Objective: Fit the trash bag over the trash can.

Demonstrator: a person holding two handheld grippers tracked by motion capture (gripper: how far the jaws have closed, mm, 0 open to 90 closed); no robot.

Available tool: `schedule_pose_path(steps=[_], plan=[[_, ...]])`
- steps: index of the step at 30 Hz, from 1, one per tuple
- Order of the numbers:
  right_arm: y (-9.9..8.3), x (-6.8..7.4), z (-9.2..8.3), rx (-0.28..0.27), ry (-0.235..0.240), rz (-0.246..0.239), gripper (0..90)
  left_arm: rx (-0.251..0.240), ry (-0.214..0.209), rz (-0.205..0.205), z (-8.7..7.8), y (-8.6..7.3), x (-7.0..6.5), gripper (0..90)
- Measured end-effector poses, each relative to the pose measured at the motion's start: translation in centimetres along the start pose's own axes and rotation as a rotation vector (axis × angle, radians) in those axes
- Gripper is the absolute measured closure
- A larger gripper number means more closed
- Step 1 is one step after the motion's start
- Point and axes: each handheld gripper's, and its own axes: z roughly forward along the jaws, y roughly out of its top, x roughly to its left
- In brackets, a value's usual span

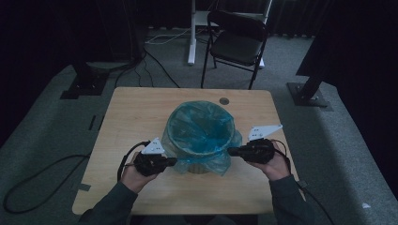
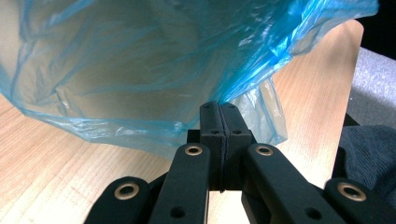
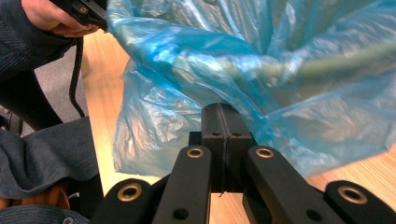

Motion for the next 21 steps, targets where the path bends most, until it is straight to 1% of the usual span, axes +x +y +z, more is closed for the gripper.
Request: schedule_pose_path(steps=[2,7,8,11,12,13,14,15,17,18,19,21], plan=[[-0.2,-0.3,0.0,0.003,-0.005,0.014,90.0,-0.001,0.0,-0.009,0.0,-0.1,0.2,89.5],[-0.6,-0.5,0.2,0.023,-0.011,0.021,90.0,-0.004,0.001,-0.023,0.0,-0.2,0.3,89.0],[-0.7,-0.6,0.3,0.03,-0.014,0.025,90.0,-0.009,0.005,-0.024,-0.2,-0.2,0.3,84.9],[-0.6,-0.5,-0.1,0.008,-0.013,0.024,90.0,-0.044,0.002,-0.032,-1.0,-0.1,0.3,78.9],[-0.6,-0.5,-0.1,0.008,-0.013,0.024,90.0,-0.044,0.002,-0.032,-1.0,-0.1,0.3,77.3],[-0.5,-0.4,-0.4,0.0,-0.014,0.021,89.9,-0.066,0.008,-0.028,-1.7,0.1,0.2,77.3],[-0.3,-0.3,-0.9,-0.018,-0.016,0.015,87.9,-0.078,0.011,-0.028,-2.1,0.2,0.2,74.0],[-0.2,-0.2,-1.2,-0.024,-0.015,0.013,86.5,-0.088,0.013,-0.027,-2.5,0.3,0.2,72.8],[0.1,-0.1,-1.6,-0.036,-0.02,0.009,82.1,-0.108,0.018,-0.024,-3.2,0.4,0.2,71.5],[0.1,-0.1,-1.6,-0.036,-0.02,0.009,82.1,-0.108,0.018,-0.024,-3.2,0.4,0.2,70.3],[0.2,-0.1,-1.9,-0.046,-0.022,0.009,80.1,-0.13,0.018,-0.023,-3.8,0.5,0.3,70.3],[0.5,-0.2,-2.4,-0.071,-0.027,0.012,76.6,-0.15,0.018,-0.023,-4.3,0.6,0.4,67.9]])
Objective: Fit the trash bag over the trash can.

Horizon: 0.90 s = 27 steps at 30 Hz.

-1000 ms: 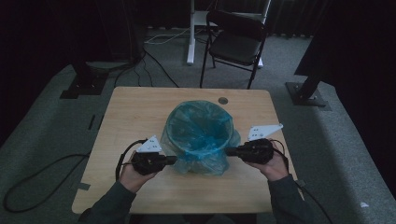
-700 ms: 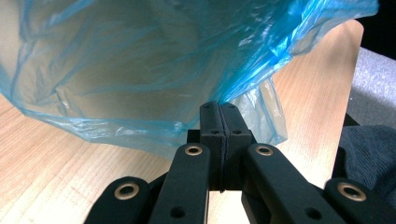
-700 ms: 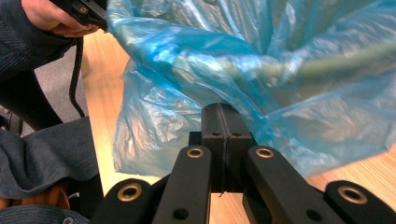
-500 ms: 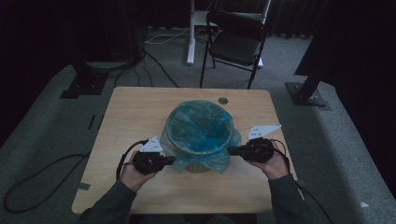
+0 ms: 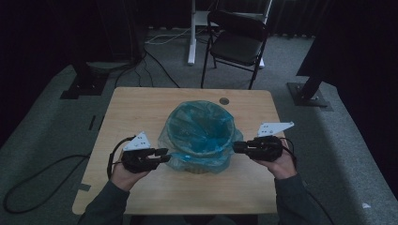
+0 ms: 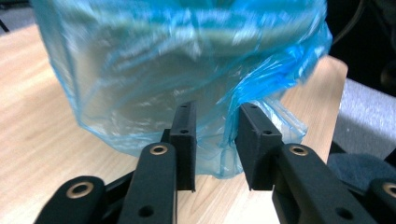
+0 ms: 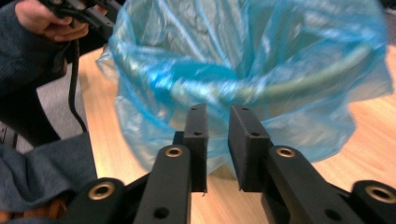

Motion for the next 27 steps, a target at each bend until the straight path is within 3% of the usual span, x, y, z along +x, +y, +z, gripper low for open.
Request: schedule_pose_path(steps=[6,10,14,17,27], plan=[[0.7,-0.6,-0.1,-0.037,-0.036,0.028,73.5,-0.043,-0.005,-0.014,-1.1,0.3,0.6,63.3],[0.9,-0.9,0.1,-0.046,-0.049,0.037,72.4,-0.038,-0.016,-0.008,-1.4,-0.1,0.5,61.2],[1.1,-1.3,0.2,-0.065,-0.085,0.059,71.1,-0.041,0.039,-0.034,-1.8,-0.3,0.6,59.5],[1.3,-1.4,0.2,-0.07,-0.117,0.066,70.7,-0.064,0.045,-0.05,-2.1,-0.4,0.9,59.4],[1.9,-1.9,0.5,-0.075,-0.148,0.084,69.0,-0.102,0.023,-0.062,-3.2,-1.1,1.1,56.0]])
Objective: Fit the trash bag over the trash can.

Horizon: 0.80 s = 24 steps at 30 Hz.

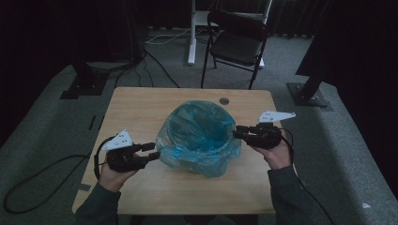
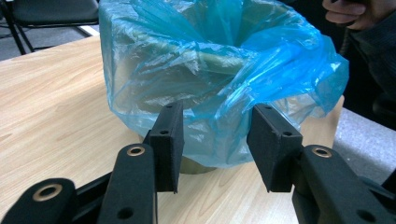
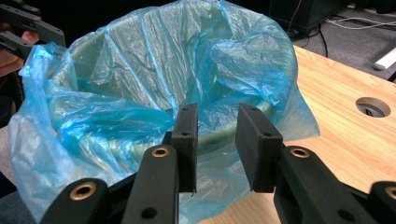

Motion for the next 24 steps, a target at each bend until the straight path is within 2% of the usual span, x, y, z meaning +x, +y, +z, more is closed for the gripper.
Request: schedule_pose_path(steps=[6,9,13,18,19,24], plan=[[-0.1,0.2,0.2,0.014,0.006,-0.005,69.2,-0.011,0.014,-0.027,-0.5,-0.5,0.5,56.5],[0.0,0.0,0.4,0.013,0.001,0.001,69.1,-0.021,0.039,-0.036,-0.2,0.1,0.9,56.5],[0.2,-0.1,0.6,0.013,-0.007,0.003,68.9,-0.022,0.058,-0.047,0.9,1.3,1.5,55.9],[0.3,-0.6,0.9,0.002,-0.022,0.024,68.3,-0.026,0.053,-0.086,2.2,2.3,2.4,54.2],[0.4,-0.7,1.0,-0.001,-0.024,0.028,68.3,-0.02,0.047,-0.102,3.1,3.0,2.8,54.2],[0.9,-1.4,1.5,-0.018,-0.044,0.052,67.5,-0.02,0.061,-0.131,4.1,3.6,3.6,53.2]])
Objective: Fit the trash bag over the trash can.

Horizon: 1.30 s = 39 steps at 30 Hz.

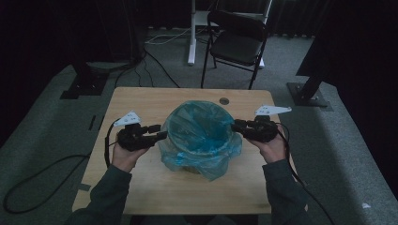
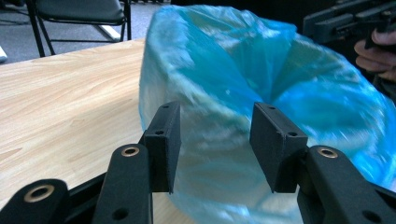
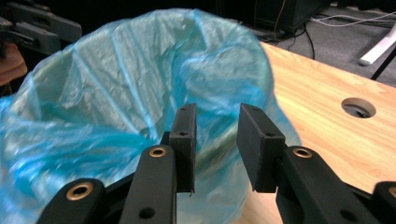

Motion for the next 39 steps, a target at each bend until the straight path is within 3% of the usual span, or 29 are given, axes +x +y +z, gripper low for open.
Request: schedule_pose_path(steps=[4,9,19,26,33,37,39], plan=[[0.5,-0.8,0.6,-0.01,-0.016,0.022,63.8,-0.005,0.01,-0.047,0.9,0.5,1.2,53.2],[0.6,-1.6,1.4,0.004,-0.02,0.046,64.1,-0.008,0.0,-0.068,1.6,0.9,1.7,55.2],[0.7,-2.9,1.6,-0.003,-0.019,0.088,74.8,-0.017,-0.007,-0.103,2.4,1.8,2.6,56.1],[1.2,-3.3,1.5,-0.012,-0.03,0.092,84.5,-0.004,-0.004,-0.083,3.5,2.8,2.2,56.1],[1.0,-4.2,1.8,0.007,-0.066,0.115,85.7,0.026,0.03,-0.075,4.8,3.3,2.3,59.0],[0.7,-4.7,2.4,0.004,-0.05,0.14,85.7,0.001,0.019,-0.098,5.3,3.4,3.0,62.2],[0.6,-4.7,2.6,0.005,-0.046,0.146,85.7,-0.002,0.022,-0.09,5.5,3.6,3.0,66.8]])
